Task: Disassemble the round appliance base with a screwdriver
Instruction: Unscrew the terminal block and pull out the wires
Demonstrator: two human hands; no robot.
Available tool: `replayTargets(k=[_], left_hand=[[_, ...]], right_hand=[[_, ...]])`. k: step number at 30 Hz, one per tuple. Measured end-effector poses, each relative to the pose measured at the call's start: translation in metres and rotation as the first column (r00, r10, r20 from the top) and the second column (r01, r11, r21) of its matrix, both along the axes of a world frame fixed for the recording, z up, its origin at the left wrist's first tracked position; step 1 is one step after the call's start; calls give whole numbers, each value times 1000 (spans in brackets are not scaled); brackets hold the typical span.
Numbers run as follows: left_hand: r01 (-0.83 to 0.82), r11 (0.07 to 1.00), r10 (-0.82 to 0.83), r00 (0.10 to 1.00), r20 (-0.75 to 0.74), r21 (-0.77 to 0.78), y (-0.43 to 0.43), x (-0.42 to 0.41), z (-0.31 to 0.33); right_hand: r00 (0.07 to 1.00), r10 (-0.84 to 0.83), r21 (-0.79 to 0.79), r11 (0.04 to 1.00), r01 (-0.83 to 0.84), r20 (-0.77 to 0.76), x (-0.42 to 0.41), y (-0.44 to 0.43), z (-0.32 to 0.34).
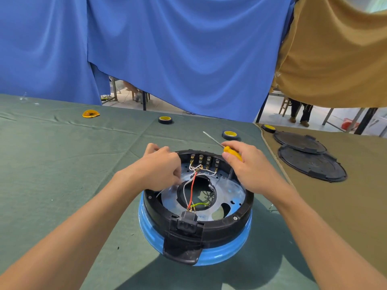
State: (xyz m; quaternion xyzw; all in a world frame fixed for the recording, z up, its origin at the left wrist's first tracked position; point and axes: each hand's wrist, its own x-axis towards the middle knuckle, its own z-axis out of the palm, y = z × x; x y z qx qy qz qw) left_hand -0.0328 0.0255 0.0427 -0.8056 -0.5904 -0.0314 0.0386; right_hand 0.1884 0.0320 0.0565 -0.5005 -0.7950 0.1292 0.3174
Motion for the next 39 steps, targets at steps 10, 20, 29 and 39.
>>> replayTargets(k=[10,20,29,39], left_hand=[[-119,991,118,993,18,59,-19,9,34],[-106,994,95,936,338,14,-31,10,53],[-9,986,-82,838,539,164,-31,64,32],[-34,999,34,976,214,0,-2,41,1]], right_hand=[[956,98,-145,979,-143,-275,-10,-7,3],[887,23,-252,955,-156,-462,-25,-12,-1],[542,-273,-348,937,-38,-795,-18,-18,4],[746,-415,-438,880,184,-521,58,23,-7]])
